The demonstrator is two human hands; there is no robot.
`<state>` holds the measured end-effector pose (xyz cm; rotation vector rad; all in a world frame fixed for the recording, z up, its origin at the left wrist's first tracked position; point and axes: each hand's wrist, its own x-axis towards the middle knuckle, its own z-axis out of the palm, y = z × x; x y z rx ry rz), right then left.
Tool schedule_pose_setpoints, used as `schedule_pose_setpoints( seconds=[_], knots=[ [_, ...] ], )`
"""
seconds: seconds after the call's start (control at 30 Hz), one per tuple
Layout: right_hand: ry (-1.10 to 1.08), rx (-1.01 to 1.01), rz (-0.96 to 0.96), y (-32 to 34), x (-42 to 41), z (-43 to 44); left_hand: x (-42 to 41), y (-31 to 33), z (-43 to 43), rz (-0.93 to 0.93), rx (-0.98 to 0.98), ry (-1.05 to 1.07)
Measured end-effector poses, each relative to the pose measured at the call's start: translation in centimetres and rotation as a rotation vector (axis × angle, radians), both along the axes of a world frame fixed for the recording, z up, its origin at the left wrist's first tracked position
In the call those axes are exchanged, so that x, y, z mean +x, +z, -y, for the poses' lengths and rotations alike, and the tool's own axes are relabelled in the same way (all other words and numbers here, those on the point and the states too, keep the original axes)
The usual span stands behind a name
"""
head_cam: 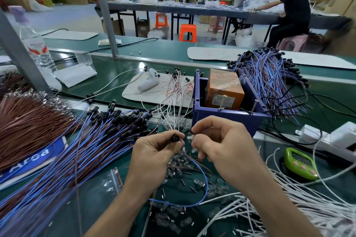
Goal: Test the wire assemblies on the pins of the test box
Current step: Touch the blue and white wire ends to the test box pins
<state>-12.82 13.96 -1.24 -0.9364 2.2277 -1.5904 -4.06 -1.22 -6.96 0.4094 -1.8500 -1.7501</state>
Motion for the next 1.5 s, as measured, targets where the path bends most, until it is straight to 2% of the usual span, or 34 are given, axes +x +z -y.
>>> schedule_pose_setpoints(
  seconds=[0.6, 1.2, 1.4, 1.5],
  knots=[
    [-0.064, 0.097, -0.33, 0.2, 1.6, -0.1, -0.2, -0.4, -0.3, -0.044, 0.005, -0.058],
    [-0.07, 0.147, -0.274, -0.2, 1.3, 0.0, 0.3, -0.3, -0.7, 0.035, -0.232, 0.041],
    [-0.051, 0.124, -0.243, -0.2, 0.9, -0.1, 0.6, -0.4, -0.9, -0.032, -0.373, 0.042],
    [-0.031, 0.099, -0.144, -0.3, 0.8, -0.1, 0.7, -0.3, -1.1, -0.068, -0.517, 0.059]
  ],
)
